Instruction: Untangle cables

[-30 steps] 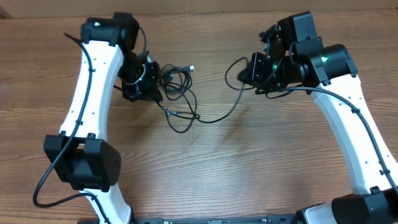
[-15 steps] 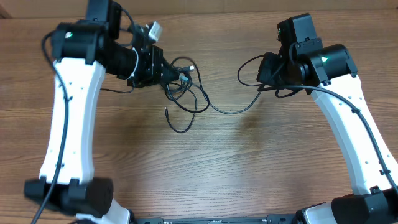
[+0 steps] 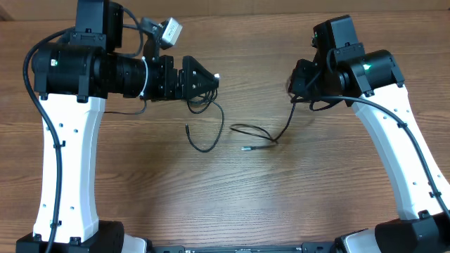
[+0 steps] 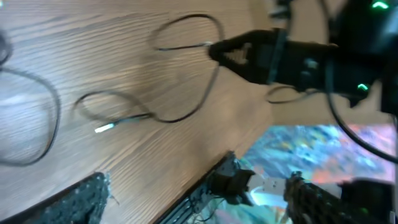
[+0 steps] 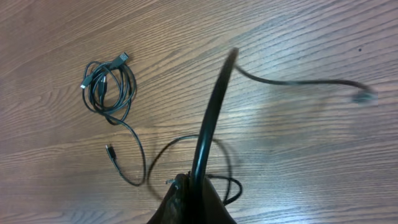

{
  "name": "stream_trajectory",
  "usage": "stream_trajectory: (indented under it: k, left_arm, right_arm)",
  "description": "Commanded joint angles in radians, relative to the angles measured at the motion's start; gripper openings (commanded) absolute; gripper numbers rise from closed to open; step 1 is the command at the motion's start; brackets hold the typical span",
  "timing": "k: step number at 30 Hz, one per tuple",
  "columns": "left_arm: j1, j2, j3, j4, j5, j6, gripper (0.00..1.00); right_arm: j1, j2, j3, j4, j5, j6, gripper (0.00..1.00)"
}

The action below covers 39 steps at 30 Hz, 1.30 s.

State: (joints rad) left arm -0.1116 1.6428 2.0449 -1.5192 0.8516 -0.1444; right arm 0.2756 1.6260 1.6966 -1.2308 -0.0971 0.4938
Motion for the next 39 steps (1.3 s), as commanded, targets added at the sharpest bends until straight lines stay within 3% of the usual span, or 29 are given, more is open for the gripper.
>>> stream_trajectory:
  k: [1,8,12,20,23,24,26,29,30,35,39]
  left_arm:
    - [-0.009,0.004,0.012,-0.019,-0.098,-0.039,0.85]
    - [-0.074,0.005,0.005,-0.061,-0.221,-0.053,0.64]
    - [-0.145,0.005,-0.008,-0.101,-0.379,-0.165,0.40]
    - [-0.301,0.006,-0.047,-0.108,-0.528,-0.223,0.28]
    - [-0.367,0.006,-0.094,-0.108,-0.640,-0.195,0.34]
    - [-0.391,0.006,-0.116,-0.103,-0.666,-0.171,0.40]
    - [-0.443,0.006,-0.177,-0.061,-0.716,-0.138,0.58]
    - [-0.500,0.008,-0.262,0.040,-0.757,-0.123,0.94]
    - [-0.518,0.011,-0.298,0.092,-0.780,-0.115,0.98]
    - [-0.552,0.022,-0.443,0.262,-0.931,-0.006,0.96]
    - [-0.549,0.022,-0.539,0.356,-0.956,0.086,0.99]
  right_arm:
    - [-0.002,-0.026,0.006,0.006,-0.003,0.011,0.04]
    - [-0.003,-0.027,0.006,0.056,-0.199,0.034,0.04]
    - [-0.016,-0.031,0.006,0.136,-0.356,0.034,0.04]
    - [-0.045,-0.031,0.006,0.220,-0.430,0.061,0.04]
    - [-0.060,-0.031,0.006,0.219,-0.450,0.060,0.04]
    - [-0.063,-0.031,0.006,0.218,-0.461,0.060,0.04]
    - [-0.068,-0.031,0.006,0.217,-0.471,0.059,0.04]
    - [-0.068,-0.031,0.006,0.216,-0.471,0.056,0.04]
    - [-0.068,-0.031,0.006,0.216,-0.471,0.056,0.04]
    - [-0.068,-0.031,0.006,0.200,-0.470,0.029,0.04]
    - [-0.068,-0.031,0.006,0.187,-0.466,-0.002,0.04]
